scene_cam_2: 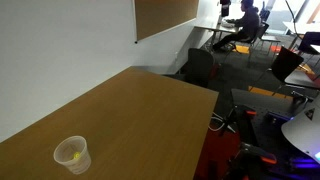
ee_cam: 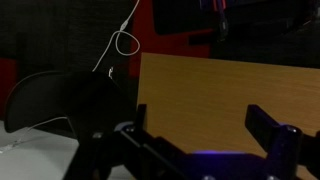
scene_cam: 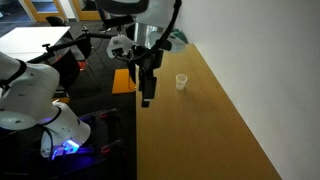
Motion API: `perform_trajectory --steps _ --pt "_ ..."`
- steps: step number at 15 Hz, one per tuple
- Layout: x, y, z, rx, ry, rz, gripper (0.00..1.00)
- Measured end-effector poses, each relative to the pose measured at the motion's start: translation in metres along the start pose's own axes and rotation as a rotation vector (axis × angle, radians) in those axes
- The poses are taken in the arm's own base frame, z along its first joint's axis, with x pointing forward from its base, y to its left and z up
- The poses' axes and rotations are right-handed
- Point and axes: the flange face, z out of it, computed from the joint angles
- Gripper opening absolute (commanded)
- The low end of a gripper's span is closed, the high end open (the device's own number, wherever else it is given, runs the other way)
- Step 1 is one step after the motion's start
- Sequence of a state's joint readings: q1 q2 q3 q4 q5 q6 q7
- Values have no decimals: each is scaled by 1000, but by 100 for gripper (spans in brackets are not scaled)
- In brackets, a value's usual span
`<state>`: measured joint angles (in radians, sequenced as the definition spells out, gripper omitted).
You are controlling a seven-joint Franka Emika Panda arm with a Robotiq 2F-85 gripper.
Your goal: Remove the marker from the measuring cup and put it on the table
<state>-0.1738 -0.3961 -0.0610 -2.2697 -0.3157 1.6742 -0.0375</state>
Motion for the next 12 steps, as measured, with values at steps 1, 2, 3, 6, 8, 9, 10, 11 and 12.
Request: perform_trajectory --steps 1,2,3,6,8,9,10,11,12 --pt "0 0 0 0 0 0 100" --pt "0 0 0 0 0 0 100" --pt "0 0 0 0 0 0 100" --pt "0 0 0 1 0 0 100" --pt "1 -1 0 0 2 -5 100" --pt "1 -4 -1 -1 6 -17 100" --pt "3 -7 -3 -2 14 -41 100" --pt "6 -12 -4 -3 24 -71 100" --pt "10 -17 -6 -1 37 -106 100"
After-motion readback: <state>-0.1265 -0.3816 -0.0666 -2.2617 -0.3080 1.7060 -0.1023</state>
